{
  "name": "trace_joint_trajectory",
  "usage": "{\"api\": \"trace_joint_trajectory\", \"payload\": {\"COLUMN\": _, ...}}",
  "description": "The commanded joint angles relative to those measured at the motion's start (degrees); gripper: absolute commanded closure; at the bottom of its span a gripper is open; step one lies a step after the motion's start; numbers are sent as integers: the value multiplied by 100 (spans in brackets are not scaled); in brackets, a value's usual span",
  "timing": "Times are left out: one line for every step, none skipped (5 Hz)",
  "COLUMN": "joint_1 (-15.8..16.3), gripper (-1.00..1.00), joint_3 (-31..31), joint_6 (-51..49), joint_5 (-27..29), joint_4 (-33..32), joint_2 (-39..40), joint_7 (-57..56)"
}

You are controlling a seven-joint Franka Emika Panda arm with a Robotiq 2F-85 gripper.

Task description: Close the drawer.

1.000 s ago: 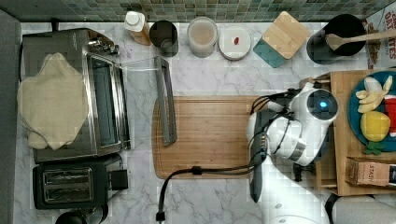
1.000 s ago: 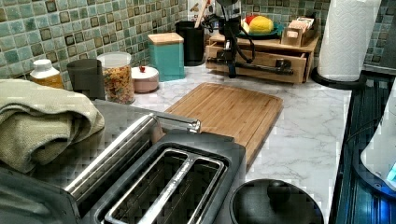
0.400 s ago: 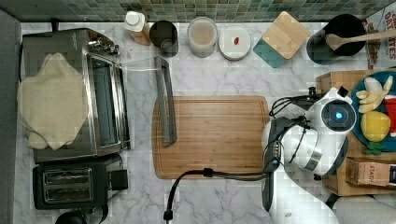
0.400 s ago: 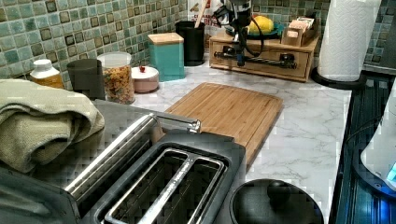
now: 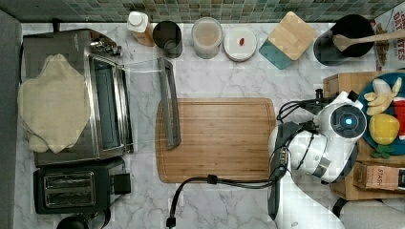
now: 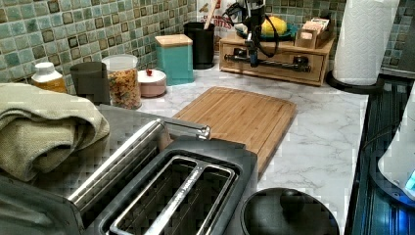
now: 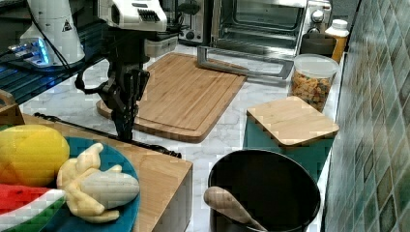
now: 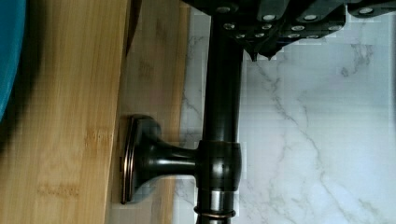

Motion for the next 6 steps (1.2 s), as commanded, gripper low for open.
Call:
{"api": "trace_joint_trajectory", "payload": {"joint_1": -425, "gripper": 100, "joint_3": -671, "joint_6": 228, "joint_5": -195, "joint_4": 522, "joint_2": -519, "joint_7": 344}}
{"api": "trace_joint_trajectory", "payload": {"joint_1": -428, "gripper": 100, "joint_3": -667, "joint_6": 229, "joint_5": -196, "joint_4": 523, "joint_2": -519, "joint_7": 342}}
{"api": "trace_joint_trajectory", "payload": {"joint_1": -432, "gripper": 100, "joint_3": -665, "joint_6": 228, "joint_5": -198, "joint_4": 522, "joint_2": -519, "joint_7": 346}}
{"api": "trace_joint_trajectory", "payload": {"joint_1": -365, "gripper": 100, "joint_3": -734, "joint_6": 231, "joint_5": -170, "joint_4": 522, "joint_2": -513, "joint_7": 327}}
{"api": "trace_joint_trajectory", "payload": {"joint_1": -331, "gripper": 100, "joint_3": -767, "joint_6": 233, "joint_5": -155, "joint_4": 521, "joint_2": -510, "joint_7": 315}}
{"api": "trace_joint_trajectory", "payload": {"joint_1": -313, "gripper": 100, "joint_3": -787, "joint_6": 234, "joint_5": -147, "joint_4": 522, "joint_2": -508, "joint_7": 311}}
